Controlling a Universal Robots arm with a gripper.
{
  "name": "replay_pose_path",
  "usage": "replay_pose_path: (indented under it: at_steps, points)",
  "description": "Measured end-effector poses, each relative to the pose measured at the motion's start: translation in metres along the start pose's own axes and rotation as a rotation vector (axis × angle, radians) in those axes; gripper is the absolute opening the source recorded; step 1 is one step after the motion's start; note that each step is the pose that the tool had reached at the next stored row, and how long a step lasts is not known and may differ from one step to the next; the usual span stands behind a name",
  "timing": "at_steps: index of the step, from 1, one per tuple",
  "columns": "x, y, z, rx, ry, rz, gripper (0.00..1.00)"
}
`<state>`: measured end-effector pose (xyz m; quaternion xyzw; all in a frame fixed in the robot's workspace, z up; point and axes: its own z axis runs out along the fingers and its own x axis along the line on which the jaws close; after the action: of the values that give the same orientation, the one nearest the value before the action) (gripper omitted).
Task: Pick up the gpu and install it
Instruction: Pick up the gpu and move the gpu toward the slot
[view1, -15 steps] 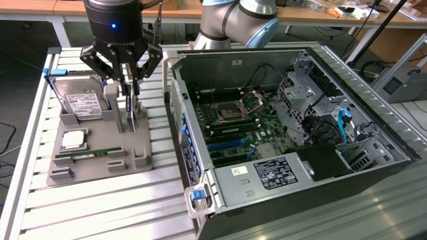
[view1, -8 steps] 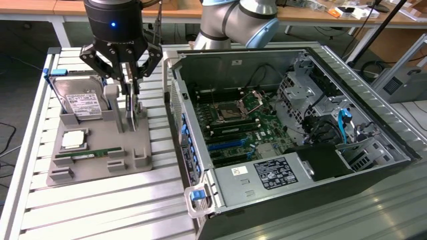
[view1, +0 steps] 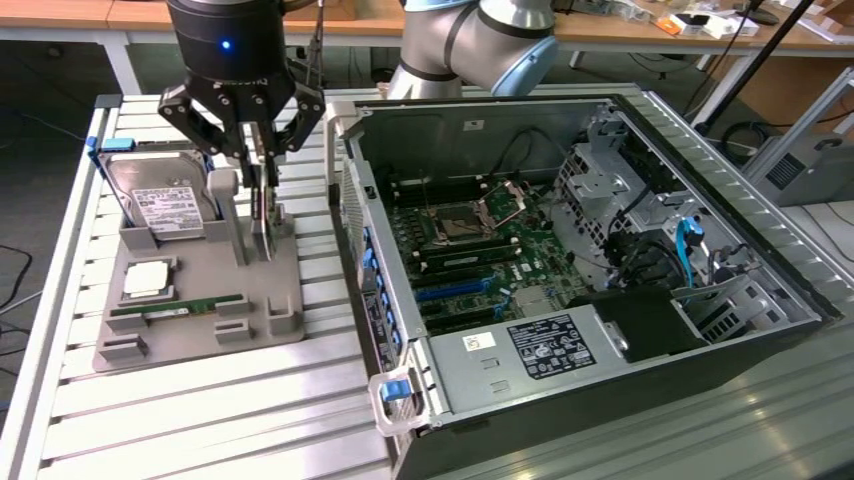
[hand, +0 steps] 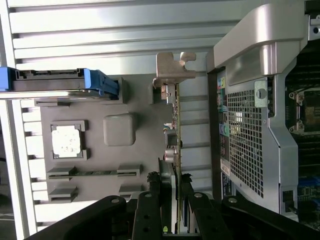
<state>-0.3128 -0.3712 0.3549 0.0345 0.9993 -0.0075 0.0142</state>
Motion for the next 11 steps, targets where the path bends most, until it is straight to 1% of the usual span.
replay_pose_path:
  at_steps: [11]
  points:
    - [-0.0001, 0.0000, -0.0024, 0.0000, 0.0000, 0.000, 0.27]
